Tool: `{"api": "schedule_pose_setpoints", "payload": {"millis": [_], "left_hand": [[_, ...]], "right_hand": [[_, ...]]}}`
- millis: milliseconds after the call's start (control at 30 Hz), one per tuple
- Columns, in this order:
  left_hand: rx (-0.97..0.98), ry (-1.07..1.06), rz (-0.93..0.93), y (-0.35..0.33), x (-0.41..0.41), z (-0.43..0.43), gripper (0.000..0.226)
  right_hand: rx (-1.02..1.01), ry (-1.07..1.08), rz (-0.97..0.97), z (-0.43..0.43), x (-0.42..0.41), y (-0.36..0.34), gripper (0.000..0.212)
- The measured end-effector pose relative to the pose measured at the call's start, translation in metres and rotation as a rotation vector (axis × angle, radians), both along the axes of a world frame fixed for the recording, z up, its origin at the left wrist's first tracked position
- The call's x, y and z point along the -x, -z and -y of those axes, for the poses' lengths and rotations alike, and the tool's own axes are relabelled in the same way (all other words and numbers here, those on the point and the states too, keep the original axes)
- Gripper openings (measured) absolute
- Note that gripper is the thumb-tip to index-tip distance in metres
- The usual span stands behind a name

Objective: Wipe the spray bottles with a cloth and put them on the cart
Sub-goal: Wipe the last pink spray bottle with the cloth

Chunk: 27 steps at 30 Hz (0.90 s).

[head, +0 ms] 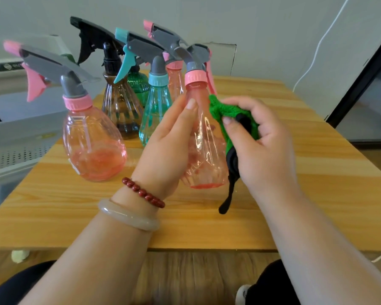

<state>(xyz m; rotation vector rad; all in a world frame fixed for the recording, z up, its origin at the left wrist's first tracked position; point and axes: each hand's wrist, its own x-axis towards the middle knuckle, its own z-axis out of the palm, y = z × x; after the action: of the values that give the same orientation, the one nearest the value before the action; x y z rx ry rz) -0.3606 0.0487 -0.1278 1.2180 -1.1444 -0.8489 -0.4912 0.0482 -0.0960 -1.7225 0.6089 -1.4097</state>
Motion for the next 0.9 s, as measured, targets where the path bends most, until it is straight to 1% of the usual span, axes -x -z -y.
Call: {"api": "schedule_pose_setpoints", "payload": {"millis": [33, 67, 100, 133, 200, 300, 400, 433, 533, 567, 633, 700, 767, 867, 900], "left_hand": [[0.007, -0.016, -0.014, -0.005, 0.001, 0.000, 0.051], [0.016, -0.038, -0.024, -0.011, 0.002, -0.001, 0.048], [0.037, -0.049, -0.024, -0.017, 0.004, -0.002, 0.045], [0.050, -0.061, -0.015, -0.023, 0.004, -0.001, 0.045], [0.059, -0.054, -0.010, -0.031, 0.006, -0.001, 0.044], [0.046, -0.001, -0.118, -0.033, 0.005, -0.002, 0.025], [0.056, 0.017, -0.301, -0.026, 0.006, -0.005, 0.033], [0.064, 0.017, -0.320, -0.024, 0.006, -0.004, 0.036], [0.047, 0.072, -0.239, -0.017, 0.004, 0.001, 0.058], [0.027, 0.111, -0.214, -0.016, 0.004, 0.001, 0.059], [0.008, 0.173, -0.231, -0.015, 0.007, -0.001, 0.051], [0.019, 0.141, -0.271, -0.014, 0.009, -0.002, 0.049], [0.039, 0.058, -0.247, -0.014, 0.009, 0.000, 0.052], [0.058, -0.013, -0.215, -0.017, 0.006, 0.003, 0.049], [0.063, -0.014, -0.222, -0.018, 0.004, 0.003, 0.048]], "right_hand": [[-0.035, 0.000, -0.011, 0.002, 0.001, 0.001, 0.018], [-0.041, 0.019, -0.030, 0.007, 0.003, 0.007, 0.020], [-0.013, 0.034, -0.032, 0.007, 0.001, 0.005, 0.027], [-0.027, 0.058, -0.012, 0.010, 0.000, 0.009, 0.031], [-0.112, 0.105, 0.088, 0.016, -0.004, 0.011, 0.031], [-0.177, 0.182, 0.208, 0.024, -0.012, 0.012, 0.023], [-0.254, 0.192, 0.298, 0.036, -0.015, 0.012, 0.014], [-0.290, 0.170, 0.335, 0.039, -0.017, 0.012, 0.014], [-0.344, 0.123, 0.402, 0.043, -0.019, 0.012, 0.012], [-0.335, 0.122, 0.398, 0.043, -0.020, 0.012, 0.013], [-0.231, 0.162, 0.311, 0.043, -0.020, 0.011, 0.015], [-0.068, 0.221, 0.180, 0.040, -0.019, 0.010, 0.016], [0.135, 0.268, 0.091, 0.036, -0.018, 0.011, 0.017], [0.508, 0.310, -0.035, 0.026, -0.016, 0.019, 0.019], [0.575, 0.304, -0.063, 0.026, -0.016, 0.021, 0.019]]}}
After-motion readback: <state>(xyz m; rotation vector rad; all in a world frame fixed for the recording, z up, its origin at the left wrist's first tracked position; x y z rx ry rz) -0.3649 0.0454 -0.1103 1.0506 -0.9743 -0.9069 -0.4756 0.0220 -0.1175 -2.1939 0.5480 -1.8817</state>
